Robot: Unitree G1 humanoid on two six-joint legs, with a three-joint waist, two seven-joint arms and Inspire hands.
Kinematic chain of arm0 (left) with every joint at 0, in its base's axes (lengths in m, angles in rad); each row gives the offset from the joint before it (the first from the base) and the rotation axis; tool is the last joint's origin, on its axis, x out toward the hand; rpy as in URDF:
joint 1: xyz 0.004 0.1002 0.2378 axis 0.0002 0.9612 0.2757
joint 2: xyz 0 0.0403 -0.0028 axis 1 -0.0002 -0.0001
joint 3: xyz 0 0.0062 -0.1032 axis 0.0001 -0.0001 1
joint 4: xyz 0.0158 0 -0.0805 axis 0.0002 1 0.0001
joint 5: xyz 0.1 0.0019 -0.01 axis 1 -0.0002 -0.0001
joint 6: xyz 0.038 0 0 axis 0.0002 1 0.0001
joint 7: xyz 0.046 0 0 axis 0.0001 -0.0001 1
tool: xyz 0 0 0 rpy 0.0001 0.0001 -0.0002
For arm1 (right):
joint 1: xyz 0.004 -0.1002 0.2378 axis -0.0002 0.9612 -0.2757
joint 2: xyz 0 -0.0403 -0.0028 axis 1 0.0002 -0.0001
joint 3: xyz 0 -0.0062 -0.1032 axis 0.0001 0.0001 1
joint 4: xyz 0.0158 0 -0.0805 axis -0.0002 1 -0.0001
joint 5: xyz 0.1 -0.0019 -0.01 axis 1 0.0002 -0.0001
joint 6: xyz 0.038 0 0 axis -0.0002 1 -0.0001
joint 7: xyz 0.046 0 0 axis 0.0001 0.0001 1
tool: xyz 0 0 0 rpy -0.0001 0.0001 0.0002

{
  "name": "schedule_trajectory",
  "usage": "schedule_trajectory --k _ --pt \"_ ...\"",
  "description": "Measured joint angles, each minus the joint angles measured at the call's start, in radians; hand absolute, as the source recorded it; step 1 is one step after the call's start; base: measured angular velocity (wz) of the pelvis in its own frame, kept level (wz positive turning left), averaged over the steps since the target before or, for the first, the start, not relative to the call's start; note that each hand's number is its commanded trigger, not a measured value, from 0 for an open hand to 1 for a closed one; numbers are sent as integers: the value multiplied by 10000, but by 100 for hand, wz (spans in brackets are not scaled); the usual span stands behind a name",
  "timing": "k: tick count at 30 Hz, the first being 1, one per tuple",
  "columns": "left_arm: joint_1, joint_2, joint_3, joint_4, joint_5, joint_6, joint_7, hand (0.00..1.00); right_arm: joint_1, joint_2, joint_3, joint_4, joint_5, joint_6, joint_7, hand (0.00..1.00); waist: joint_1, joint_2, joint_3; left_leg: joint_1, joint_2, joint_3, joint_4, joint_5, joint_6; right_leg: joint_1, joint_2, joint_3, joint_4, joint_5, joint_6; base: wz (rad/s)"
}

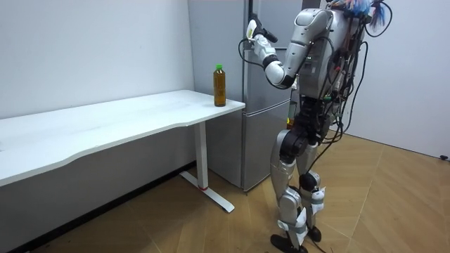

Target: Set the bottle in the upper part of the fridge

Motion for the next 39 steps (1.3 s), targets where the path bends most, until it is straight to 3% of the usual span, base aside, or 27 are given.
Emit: schedule_trajectory --k 9,11,15,24,25,26,28,33,37,39 --pt "-11 -27 -4 -147 0 -79 -10 0 -105 16 325 353 347 -339 30 0 -19 -80 49 -13 -4 -1 80 3 -2 14 -5 -13 -17 3 -3 0" --pt "-12 -27 -17 -288 0 -266 -20 0 -135 9 397 416 347 -403 115 0 -17 -111 66 -12 -7 1 69 4 -2 13 -7 -14 -24 2 -2 0" --pt "-13 -26 -28 -348 -1 -512 -26 0 -233 8 396 569 345 -417 246 0 -23 -143 59 -1 -9 2 52 4 -2 24 -10 -13 -26 1 0 0" --pt "-11 -10 -69 -347 1 -516 -254 0 -329 12 393 791 330 -427 393 0 -19 -247 79 184 -11 30 -21 5 -3 184 -10 -6 -41 0 3 0" --pt "-9 6 -134 -346 9 -518 -281 44 -335 12 394 802 330 -427 396 0 -18 -245 79 183 -11 28 -21 5 -3 187 -10 -11 -41 -1 4 0" --pt "-7 9 -160 -345 27 -519 -301 60 -340 11 394 808 330 -427 397 0 -18 -245 79 183 -11 27 -21 5 -3 190 -10 -13 -41 -1 4 0" --pt "-7 10 -187 -345 89 -518 -357 100 -354 4 397 839 328 -427 407 0 -9 -238 75 175 -11 22 -20 5 -3 193 -9 -21 -40 -1 4 0" --pt "-4 -31 129 -346 45 -587 -213 100 -439 -40 415 1001 342 -417 472 0 81 -175 44 126 -14 -3 -28 4 -3 154 -9 -26 -40 -2 6 0" --pt "-8 -54 233 -345 56 -948 -222 100 -497 -89 599 1029 295 -419 483 0 141 -134 32 130 -42 -122 -32 3 -2 245 -9 -24 -39 0 10 5" --pt "21 -51 69 -345 -70 -1002 -345 91 -506 -100 599 1031 293 -417 504 0 184 -115 60 131 -48 -170 -39 2 0 243 -8 0 -24 1 10 13"
